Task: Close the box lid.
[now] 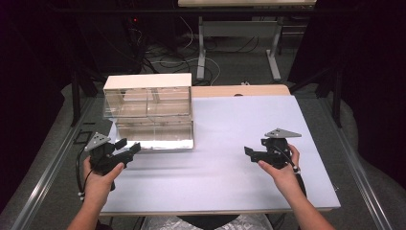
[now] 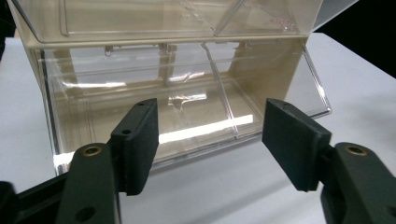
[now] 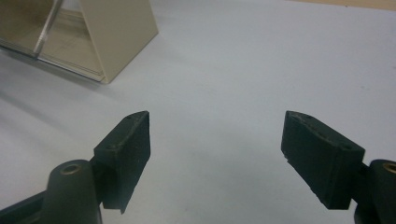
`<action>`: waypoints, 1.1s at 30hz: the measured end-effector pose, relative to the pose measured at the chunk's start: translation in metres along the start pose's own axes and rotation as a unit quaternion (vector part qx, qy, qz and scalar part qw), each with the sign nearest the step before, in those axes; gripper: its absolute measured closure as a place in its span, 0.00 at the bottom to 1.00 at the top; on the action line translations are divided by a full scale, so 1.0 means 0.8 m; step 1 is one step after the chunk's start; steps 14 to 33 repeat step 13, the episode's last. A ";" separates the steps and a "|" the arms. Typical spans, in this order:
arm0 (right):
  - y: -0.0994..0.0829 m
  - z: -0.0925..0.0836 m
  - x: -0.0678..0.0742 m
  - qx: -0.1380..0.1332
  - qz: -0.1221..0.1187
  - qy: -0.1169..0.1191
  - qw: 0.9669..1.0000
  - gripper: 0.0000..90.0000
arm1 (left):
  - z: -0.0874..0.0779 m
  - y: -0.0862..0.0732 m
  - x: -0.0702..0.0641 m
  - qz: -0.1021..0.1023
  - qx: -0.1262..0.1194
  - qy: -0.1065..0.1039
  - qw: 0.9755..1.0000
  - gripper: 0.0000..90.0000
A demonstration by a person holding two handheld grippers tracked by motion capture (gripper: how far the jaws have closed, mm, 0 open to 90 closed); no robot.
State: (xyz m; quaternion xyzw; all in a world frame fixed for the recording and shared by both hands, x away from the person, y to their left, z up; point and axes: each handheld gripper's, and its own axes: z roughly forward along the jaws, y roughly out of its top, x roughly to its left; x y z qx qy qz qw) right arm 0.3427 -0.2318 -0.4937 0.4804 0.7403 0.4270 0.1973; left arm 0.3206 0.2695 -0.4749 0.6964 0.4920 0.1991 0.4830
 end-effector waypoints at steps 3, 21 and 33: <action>-0.005 0.001 -0.006 0.003 0.013 -0.005 1.000 0.22 | 0.001 -0.002 0.001 -0.007 0.003 0.001 1.000 0.37; -0.017 0.001 -0.024 -0.002 0.042 -0.025 0.999 0.17 | 0.007 -0.006 0.006 -0.017 0.012 0.013 1.000 0.23; -0.017 0.001 -0.024 -0.002 0.042 -0.025 0.999 0.17 | 0.007 -0.006 0.006 -0.017 0.012 0.013 1.000 0.23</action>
